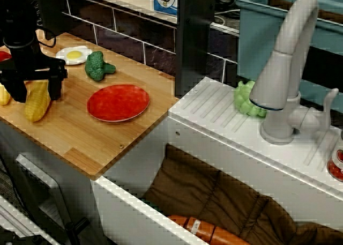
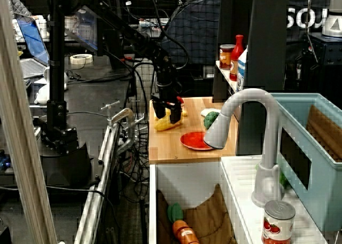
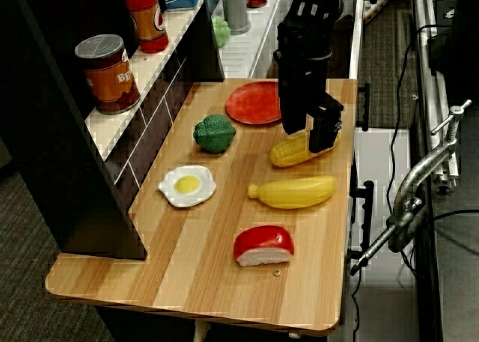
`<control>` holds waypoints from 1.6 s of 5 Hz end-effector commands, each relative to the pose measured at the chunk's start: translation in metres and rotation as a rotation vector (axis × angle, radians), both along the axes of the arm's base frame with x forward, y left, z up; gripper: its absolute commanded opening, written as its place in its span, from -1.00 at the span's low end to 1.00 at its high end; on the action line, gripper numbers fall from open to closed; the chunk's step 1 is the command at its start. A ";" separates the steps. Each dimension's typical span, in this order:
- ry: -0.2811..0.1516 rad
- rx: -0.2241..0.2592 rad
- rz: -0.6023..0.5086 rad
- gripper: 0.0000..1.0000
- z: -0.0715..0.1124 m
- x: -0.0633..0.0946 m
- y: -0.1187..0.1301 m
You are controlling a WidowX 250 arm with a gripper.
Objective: Put corn on plate
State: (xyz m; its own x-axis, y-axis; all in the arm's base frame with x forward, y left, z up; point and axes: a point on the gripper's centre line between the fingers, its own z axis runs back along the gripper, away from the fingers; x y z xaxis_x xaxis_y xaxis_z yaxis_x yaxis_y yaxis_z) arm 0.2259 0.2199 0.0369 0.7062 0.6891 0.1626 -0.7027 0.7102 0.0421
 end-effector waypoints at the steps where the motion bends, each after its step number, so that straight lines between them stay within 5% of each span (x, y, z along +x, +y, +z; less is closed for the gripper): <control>1: 0.035 0.058 -0.040 1.00 0.000 0.003 0.029; 2: 0.039 0.075 -0.068 0.94 -0.008 -0.001 0.030; 3: 0.029 0.067 -0.075 -1.00 -0.006 -0.001 0.030; 5: 0.058 0.018 -0.090 -1.00 0.008 0.005 0.017; 6: 0.130 -0.044 -0.206 -1.00 0.052 0.016 -0.013; 7: 0.104 -0.098 -0.265 -1.00 0.085 0.019 -0.040; 8: 0.107 -0.132 -0.282 -1.00 0.089 0.020 -0.054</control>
State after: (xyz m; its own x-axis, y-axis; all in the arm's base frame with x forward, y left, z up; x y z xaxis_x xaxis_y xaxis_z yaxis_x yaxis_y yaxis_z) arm 0.2441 0.1634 0.1060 0.8747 0.4812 -0.0576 -0.4824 0.8759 -0.0095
